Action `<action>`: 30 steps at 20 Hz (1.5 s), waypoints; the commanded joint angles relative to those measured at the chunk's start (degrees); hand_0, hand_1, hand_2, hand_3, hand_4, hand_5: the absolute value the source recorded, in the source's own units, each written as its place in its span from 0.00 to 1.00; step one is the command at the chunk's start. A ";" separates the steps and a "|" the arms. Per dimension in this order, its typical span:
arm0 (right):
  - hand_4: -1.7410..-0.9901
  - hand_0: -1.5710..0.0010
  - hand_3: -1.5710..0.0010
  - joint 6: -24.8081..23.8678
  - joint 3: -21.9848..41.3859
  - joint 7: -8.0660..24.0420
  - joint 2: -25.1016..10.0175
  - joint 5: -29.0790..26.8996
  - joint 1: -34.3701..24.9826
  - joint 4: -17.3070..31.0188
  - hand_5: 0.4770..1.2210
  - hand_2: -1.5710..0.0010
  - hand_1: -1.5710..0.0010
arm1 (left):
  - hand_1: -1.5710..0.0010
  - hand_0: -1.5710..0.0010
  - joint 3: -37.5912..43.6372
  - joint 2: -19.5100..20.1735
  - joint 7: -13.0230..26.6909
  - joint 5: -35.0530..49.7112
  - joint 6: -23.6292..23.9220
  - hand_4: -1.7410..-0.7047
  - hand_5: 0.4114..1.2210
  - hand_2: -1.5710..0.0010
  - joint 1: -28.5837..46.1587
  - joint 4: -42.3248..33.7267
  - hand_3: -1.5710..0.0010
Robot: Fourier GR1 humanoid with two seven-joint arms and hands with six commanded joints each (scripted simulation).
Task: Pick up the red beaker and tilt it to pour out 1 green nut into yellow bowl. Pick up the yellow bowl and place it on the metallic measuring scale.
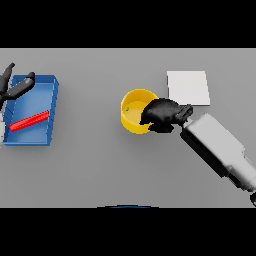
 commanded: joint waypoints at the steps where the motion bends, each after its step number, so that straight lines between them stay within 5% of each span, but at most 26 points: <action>1: 0.01 0.01 0.26 1.25 -0.71 1.05 -0.62 -0.56 -0.27 -1.35 0.99 0.06 0.01 | 1.00 1.00 0.07 0.25 -0.60 0.15 -0.26 0.94 0.36 1.00 0.23 -0.20 1.00; 12: 0.00 0.02 0.25 1.78 -5.55 9.05 -3.59 -1.32 -1.50 -5.16 1.00 0.05 0.00 | 1.00 1.00 1.12 -0.94 1.68 2.40 -0.37 0.89 0.38 1.00 -0.45 -0.81 1.00; 20: 0.00 0.00 0.26 -6.98 -10.04 5.12 -7.55 -0.50 -5.87 7.55 1.00 0.01 0.00 | 1.00 1.00 1.09 -0.88 3.64 2.53 -0.15 0.86 0.42 1.00 0.67 -2.94 1.00; 30: 0.00 0.00 0.18 -15.27 -12.07 2.97 -5.49 0.63 -8.68 25.30 1.00 0.09 0.00 | 1.00 1.00 0.77 -1.09 6.76 2.30 -0.03 0.85 0.48 1.00 0.25 -3.64 1.00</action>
